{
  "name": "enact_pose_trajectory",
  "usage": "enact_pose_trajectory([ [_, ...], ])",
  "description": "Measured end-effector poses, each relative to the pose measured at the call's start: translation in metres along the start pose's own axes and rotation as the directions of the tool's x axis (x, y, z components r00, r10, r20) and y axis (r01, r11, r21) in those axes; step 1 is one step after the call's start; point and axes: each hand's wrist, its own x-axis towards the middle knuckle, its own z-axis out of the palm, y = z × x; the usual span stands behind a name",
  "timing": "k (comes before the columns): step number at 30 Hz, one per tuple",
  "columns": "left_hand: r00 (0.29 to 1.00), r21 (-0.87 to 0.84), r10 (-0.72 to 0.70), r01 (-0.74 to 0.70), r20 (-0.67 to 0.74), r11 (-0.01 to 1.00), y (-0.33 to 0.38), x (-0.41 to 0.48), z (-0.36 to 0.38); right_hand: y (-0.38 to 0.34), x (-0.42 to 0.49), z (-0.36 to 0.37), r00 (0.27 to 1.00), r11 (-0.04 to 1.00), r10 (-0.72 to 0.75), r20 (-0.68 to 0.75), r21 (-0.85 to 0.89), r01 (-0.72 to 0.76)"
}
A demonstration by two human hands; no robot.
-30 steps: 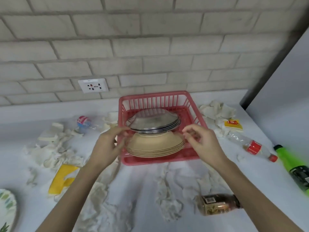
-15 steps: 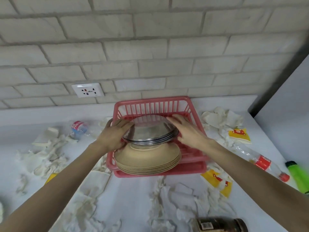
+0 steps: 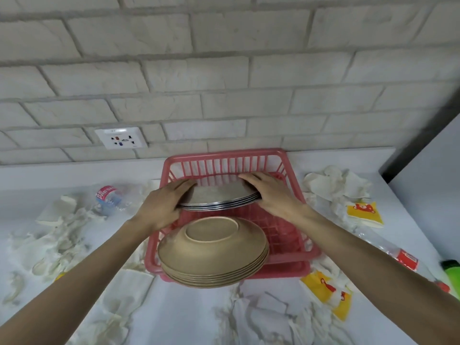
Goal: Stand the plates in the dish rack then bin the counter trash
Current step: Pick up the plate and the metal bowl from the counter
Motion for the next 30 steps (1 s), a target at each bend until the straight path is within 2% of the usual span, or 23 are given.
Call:
enact_pose_trajectory([
  [4, 0.989, -0.163, -0.077, 0.057, -0.122, 0.985, -0.007, 0.018, -0.001, 0.004, 0.010, -0.012, 0.997, 0.999, 0.006, -0.073, 0.052, -0.003],
  [9, 0.964, -0.154, -0.073, 0.033, -0.257, 0.988, -0.007, 0.037, -0.010, 0.005, 0.020, -0.018, 0.991, 0.994, 0.025, -0.133, 0.110, -0.010],
  [11, 0.954, -0.172, -0.111, 0.064, -0.279, 0.983, -0.002, 0.042, -0.021, 0.004, 0.023, -0.023, 0.991, 0.992, 0.029, -0.134, 0.125, -0.012],
  [17, 0.956, -0.254, -0.147, 0.080, -0.254, 0.964, 0.014, 0.036, -0.056, -0.002, 0.020, -0.046, 0.957, 0.993, 0.003, -0.291, 0.115, 0.032],
  [20, 0.939, -0.299, -0.171, 0.078, -0.298, 0.951, 0.021, 0.028, -0.079, -0.012, 0.012, -0.066, 0.943, 0.991, -0.001, -0.333, 0.126, 0.046],
  [22, 0.923, -0.360, -0.225, 0.104, -0.313, 0.927, 0.024, 0.023, -0.094, -0.022, 0.007, -0.080, 0.919, 0.973, 0.024, -0.394, 0.219, 0.068],
  [26, 0.902, -0.553, -0.320, 0.115, -0.290, 0.826, 0.021, 0.005, -0.117, -0.056, 0.001, -0.105, 0.845, 0.872, 0.134, -0.517, 0.466, 0.147],
  [30, 0.863, -0.616, -0.382, 0.110, -0.330, 0.780, 0.013, -0.017, -0.141, -0.090, 0.002, -0.121, 0.830, 0.823, 0.140, -0.540, 0.529, 0.205],
])
